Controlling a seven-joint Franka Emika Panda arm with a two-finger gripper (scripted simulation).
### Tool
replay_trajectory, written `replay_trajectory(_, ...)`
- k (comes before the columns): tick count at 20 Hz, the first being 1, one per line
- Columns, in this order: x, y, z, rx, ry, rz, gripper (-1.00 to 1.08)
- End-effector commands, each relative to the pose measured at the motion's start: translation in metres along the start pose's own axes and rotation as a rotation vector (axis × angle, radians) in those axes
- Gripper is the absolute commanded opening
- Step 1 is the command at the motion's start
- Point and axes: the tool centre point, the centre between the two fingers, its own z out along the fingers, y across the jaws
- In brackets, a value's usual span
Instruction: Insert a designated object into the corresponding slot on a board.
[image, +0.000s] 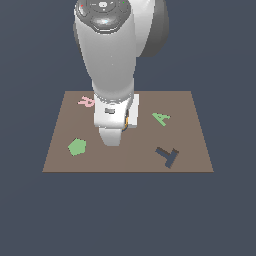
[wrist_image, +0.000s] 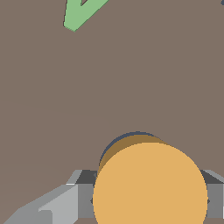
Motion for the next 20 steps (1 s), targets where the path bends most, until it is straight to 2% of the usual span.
replay_trajectory(1,0.000,0.000,0.000,-0.001,0.000,-0.012,-1.00)
replay_trajectory(14,0.000,0.000,0.010,-0.001,-0.001,-0.009,-1.00)
replay_trajectory(15,0.000,0.000,0.010,-0.001,-0.001,-0.009,1.00)
replay_trajectory(20,0.000,0.000,0.010,-0.001,-0.001,-0.009,1.00)
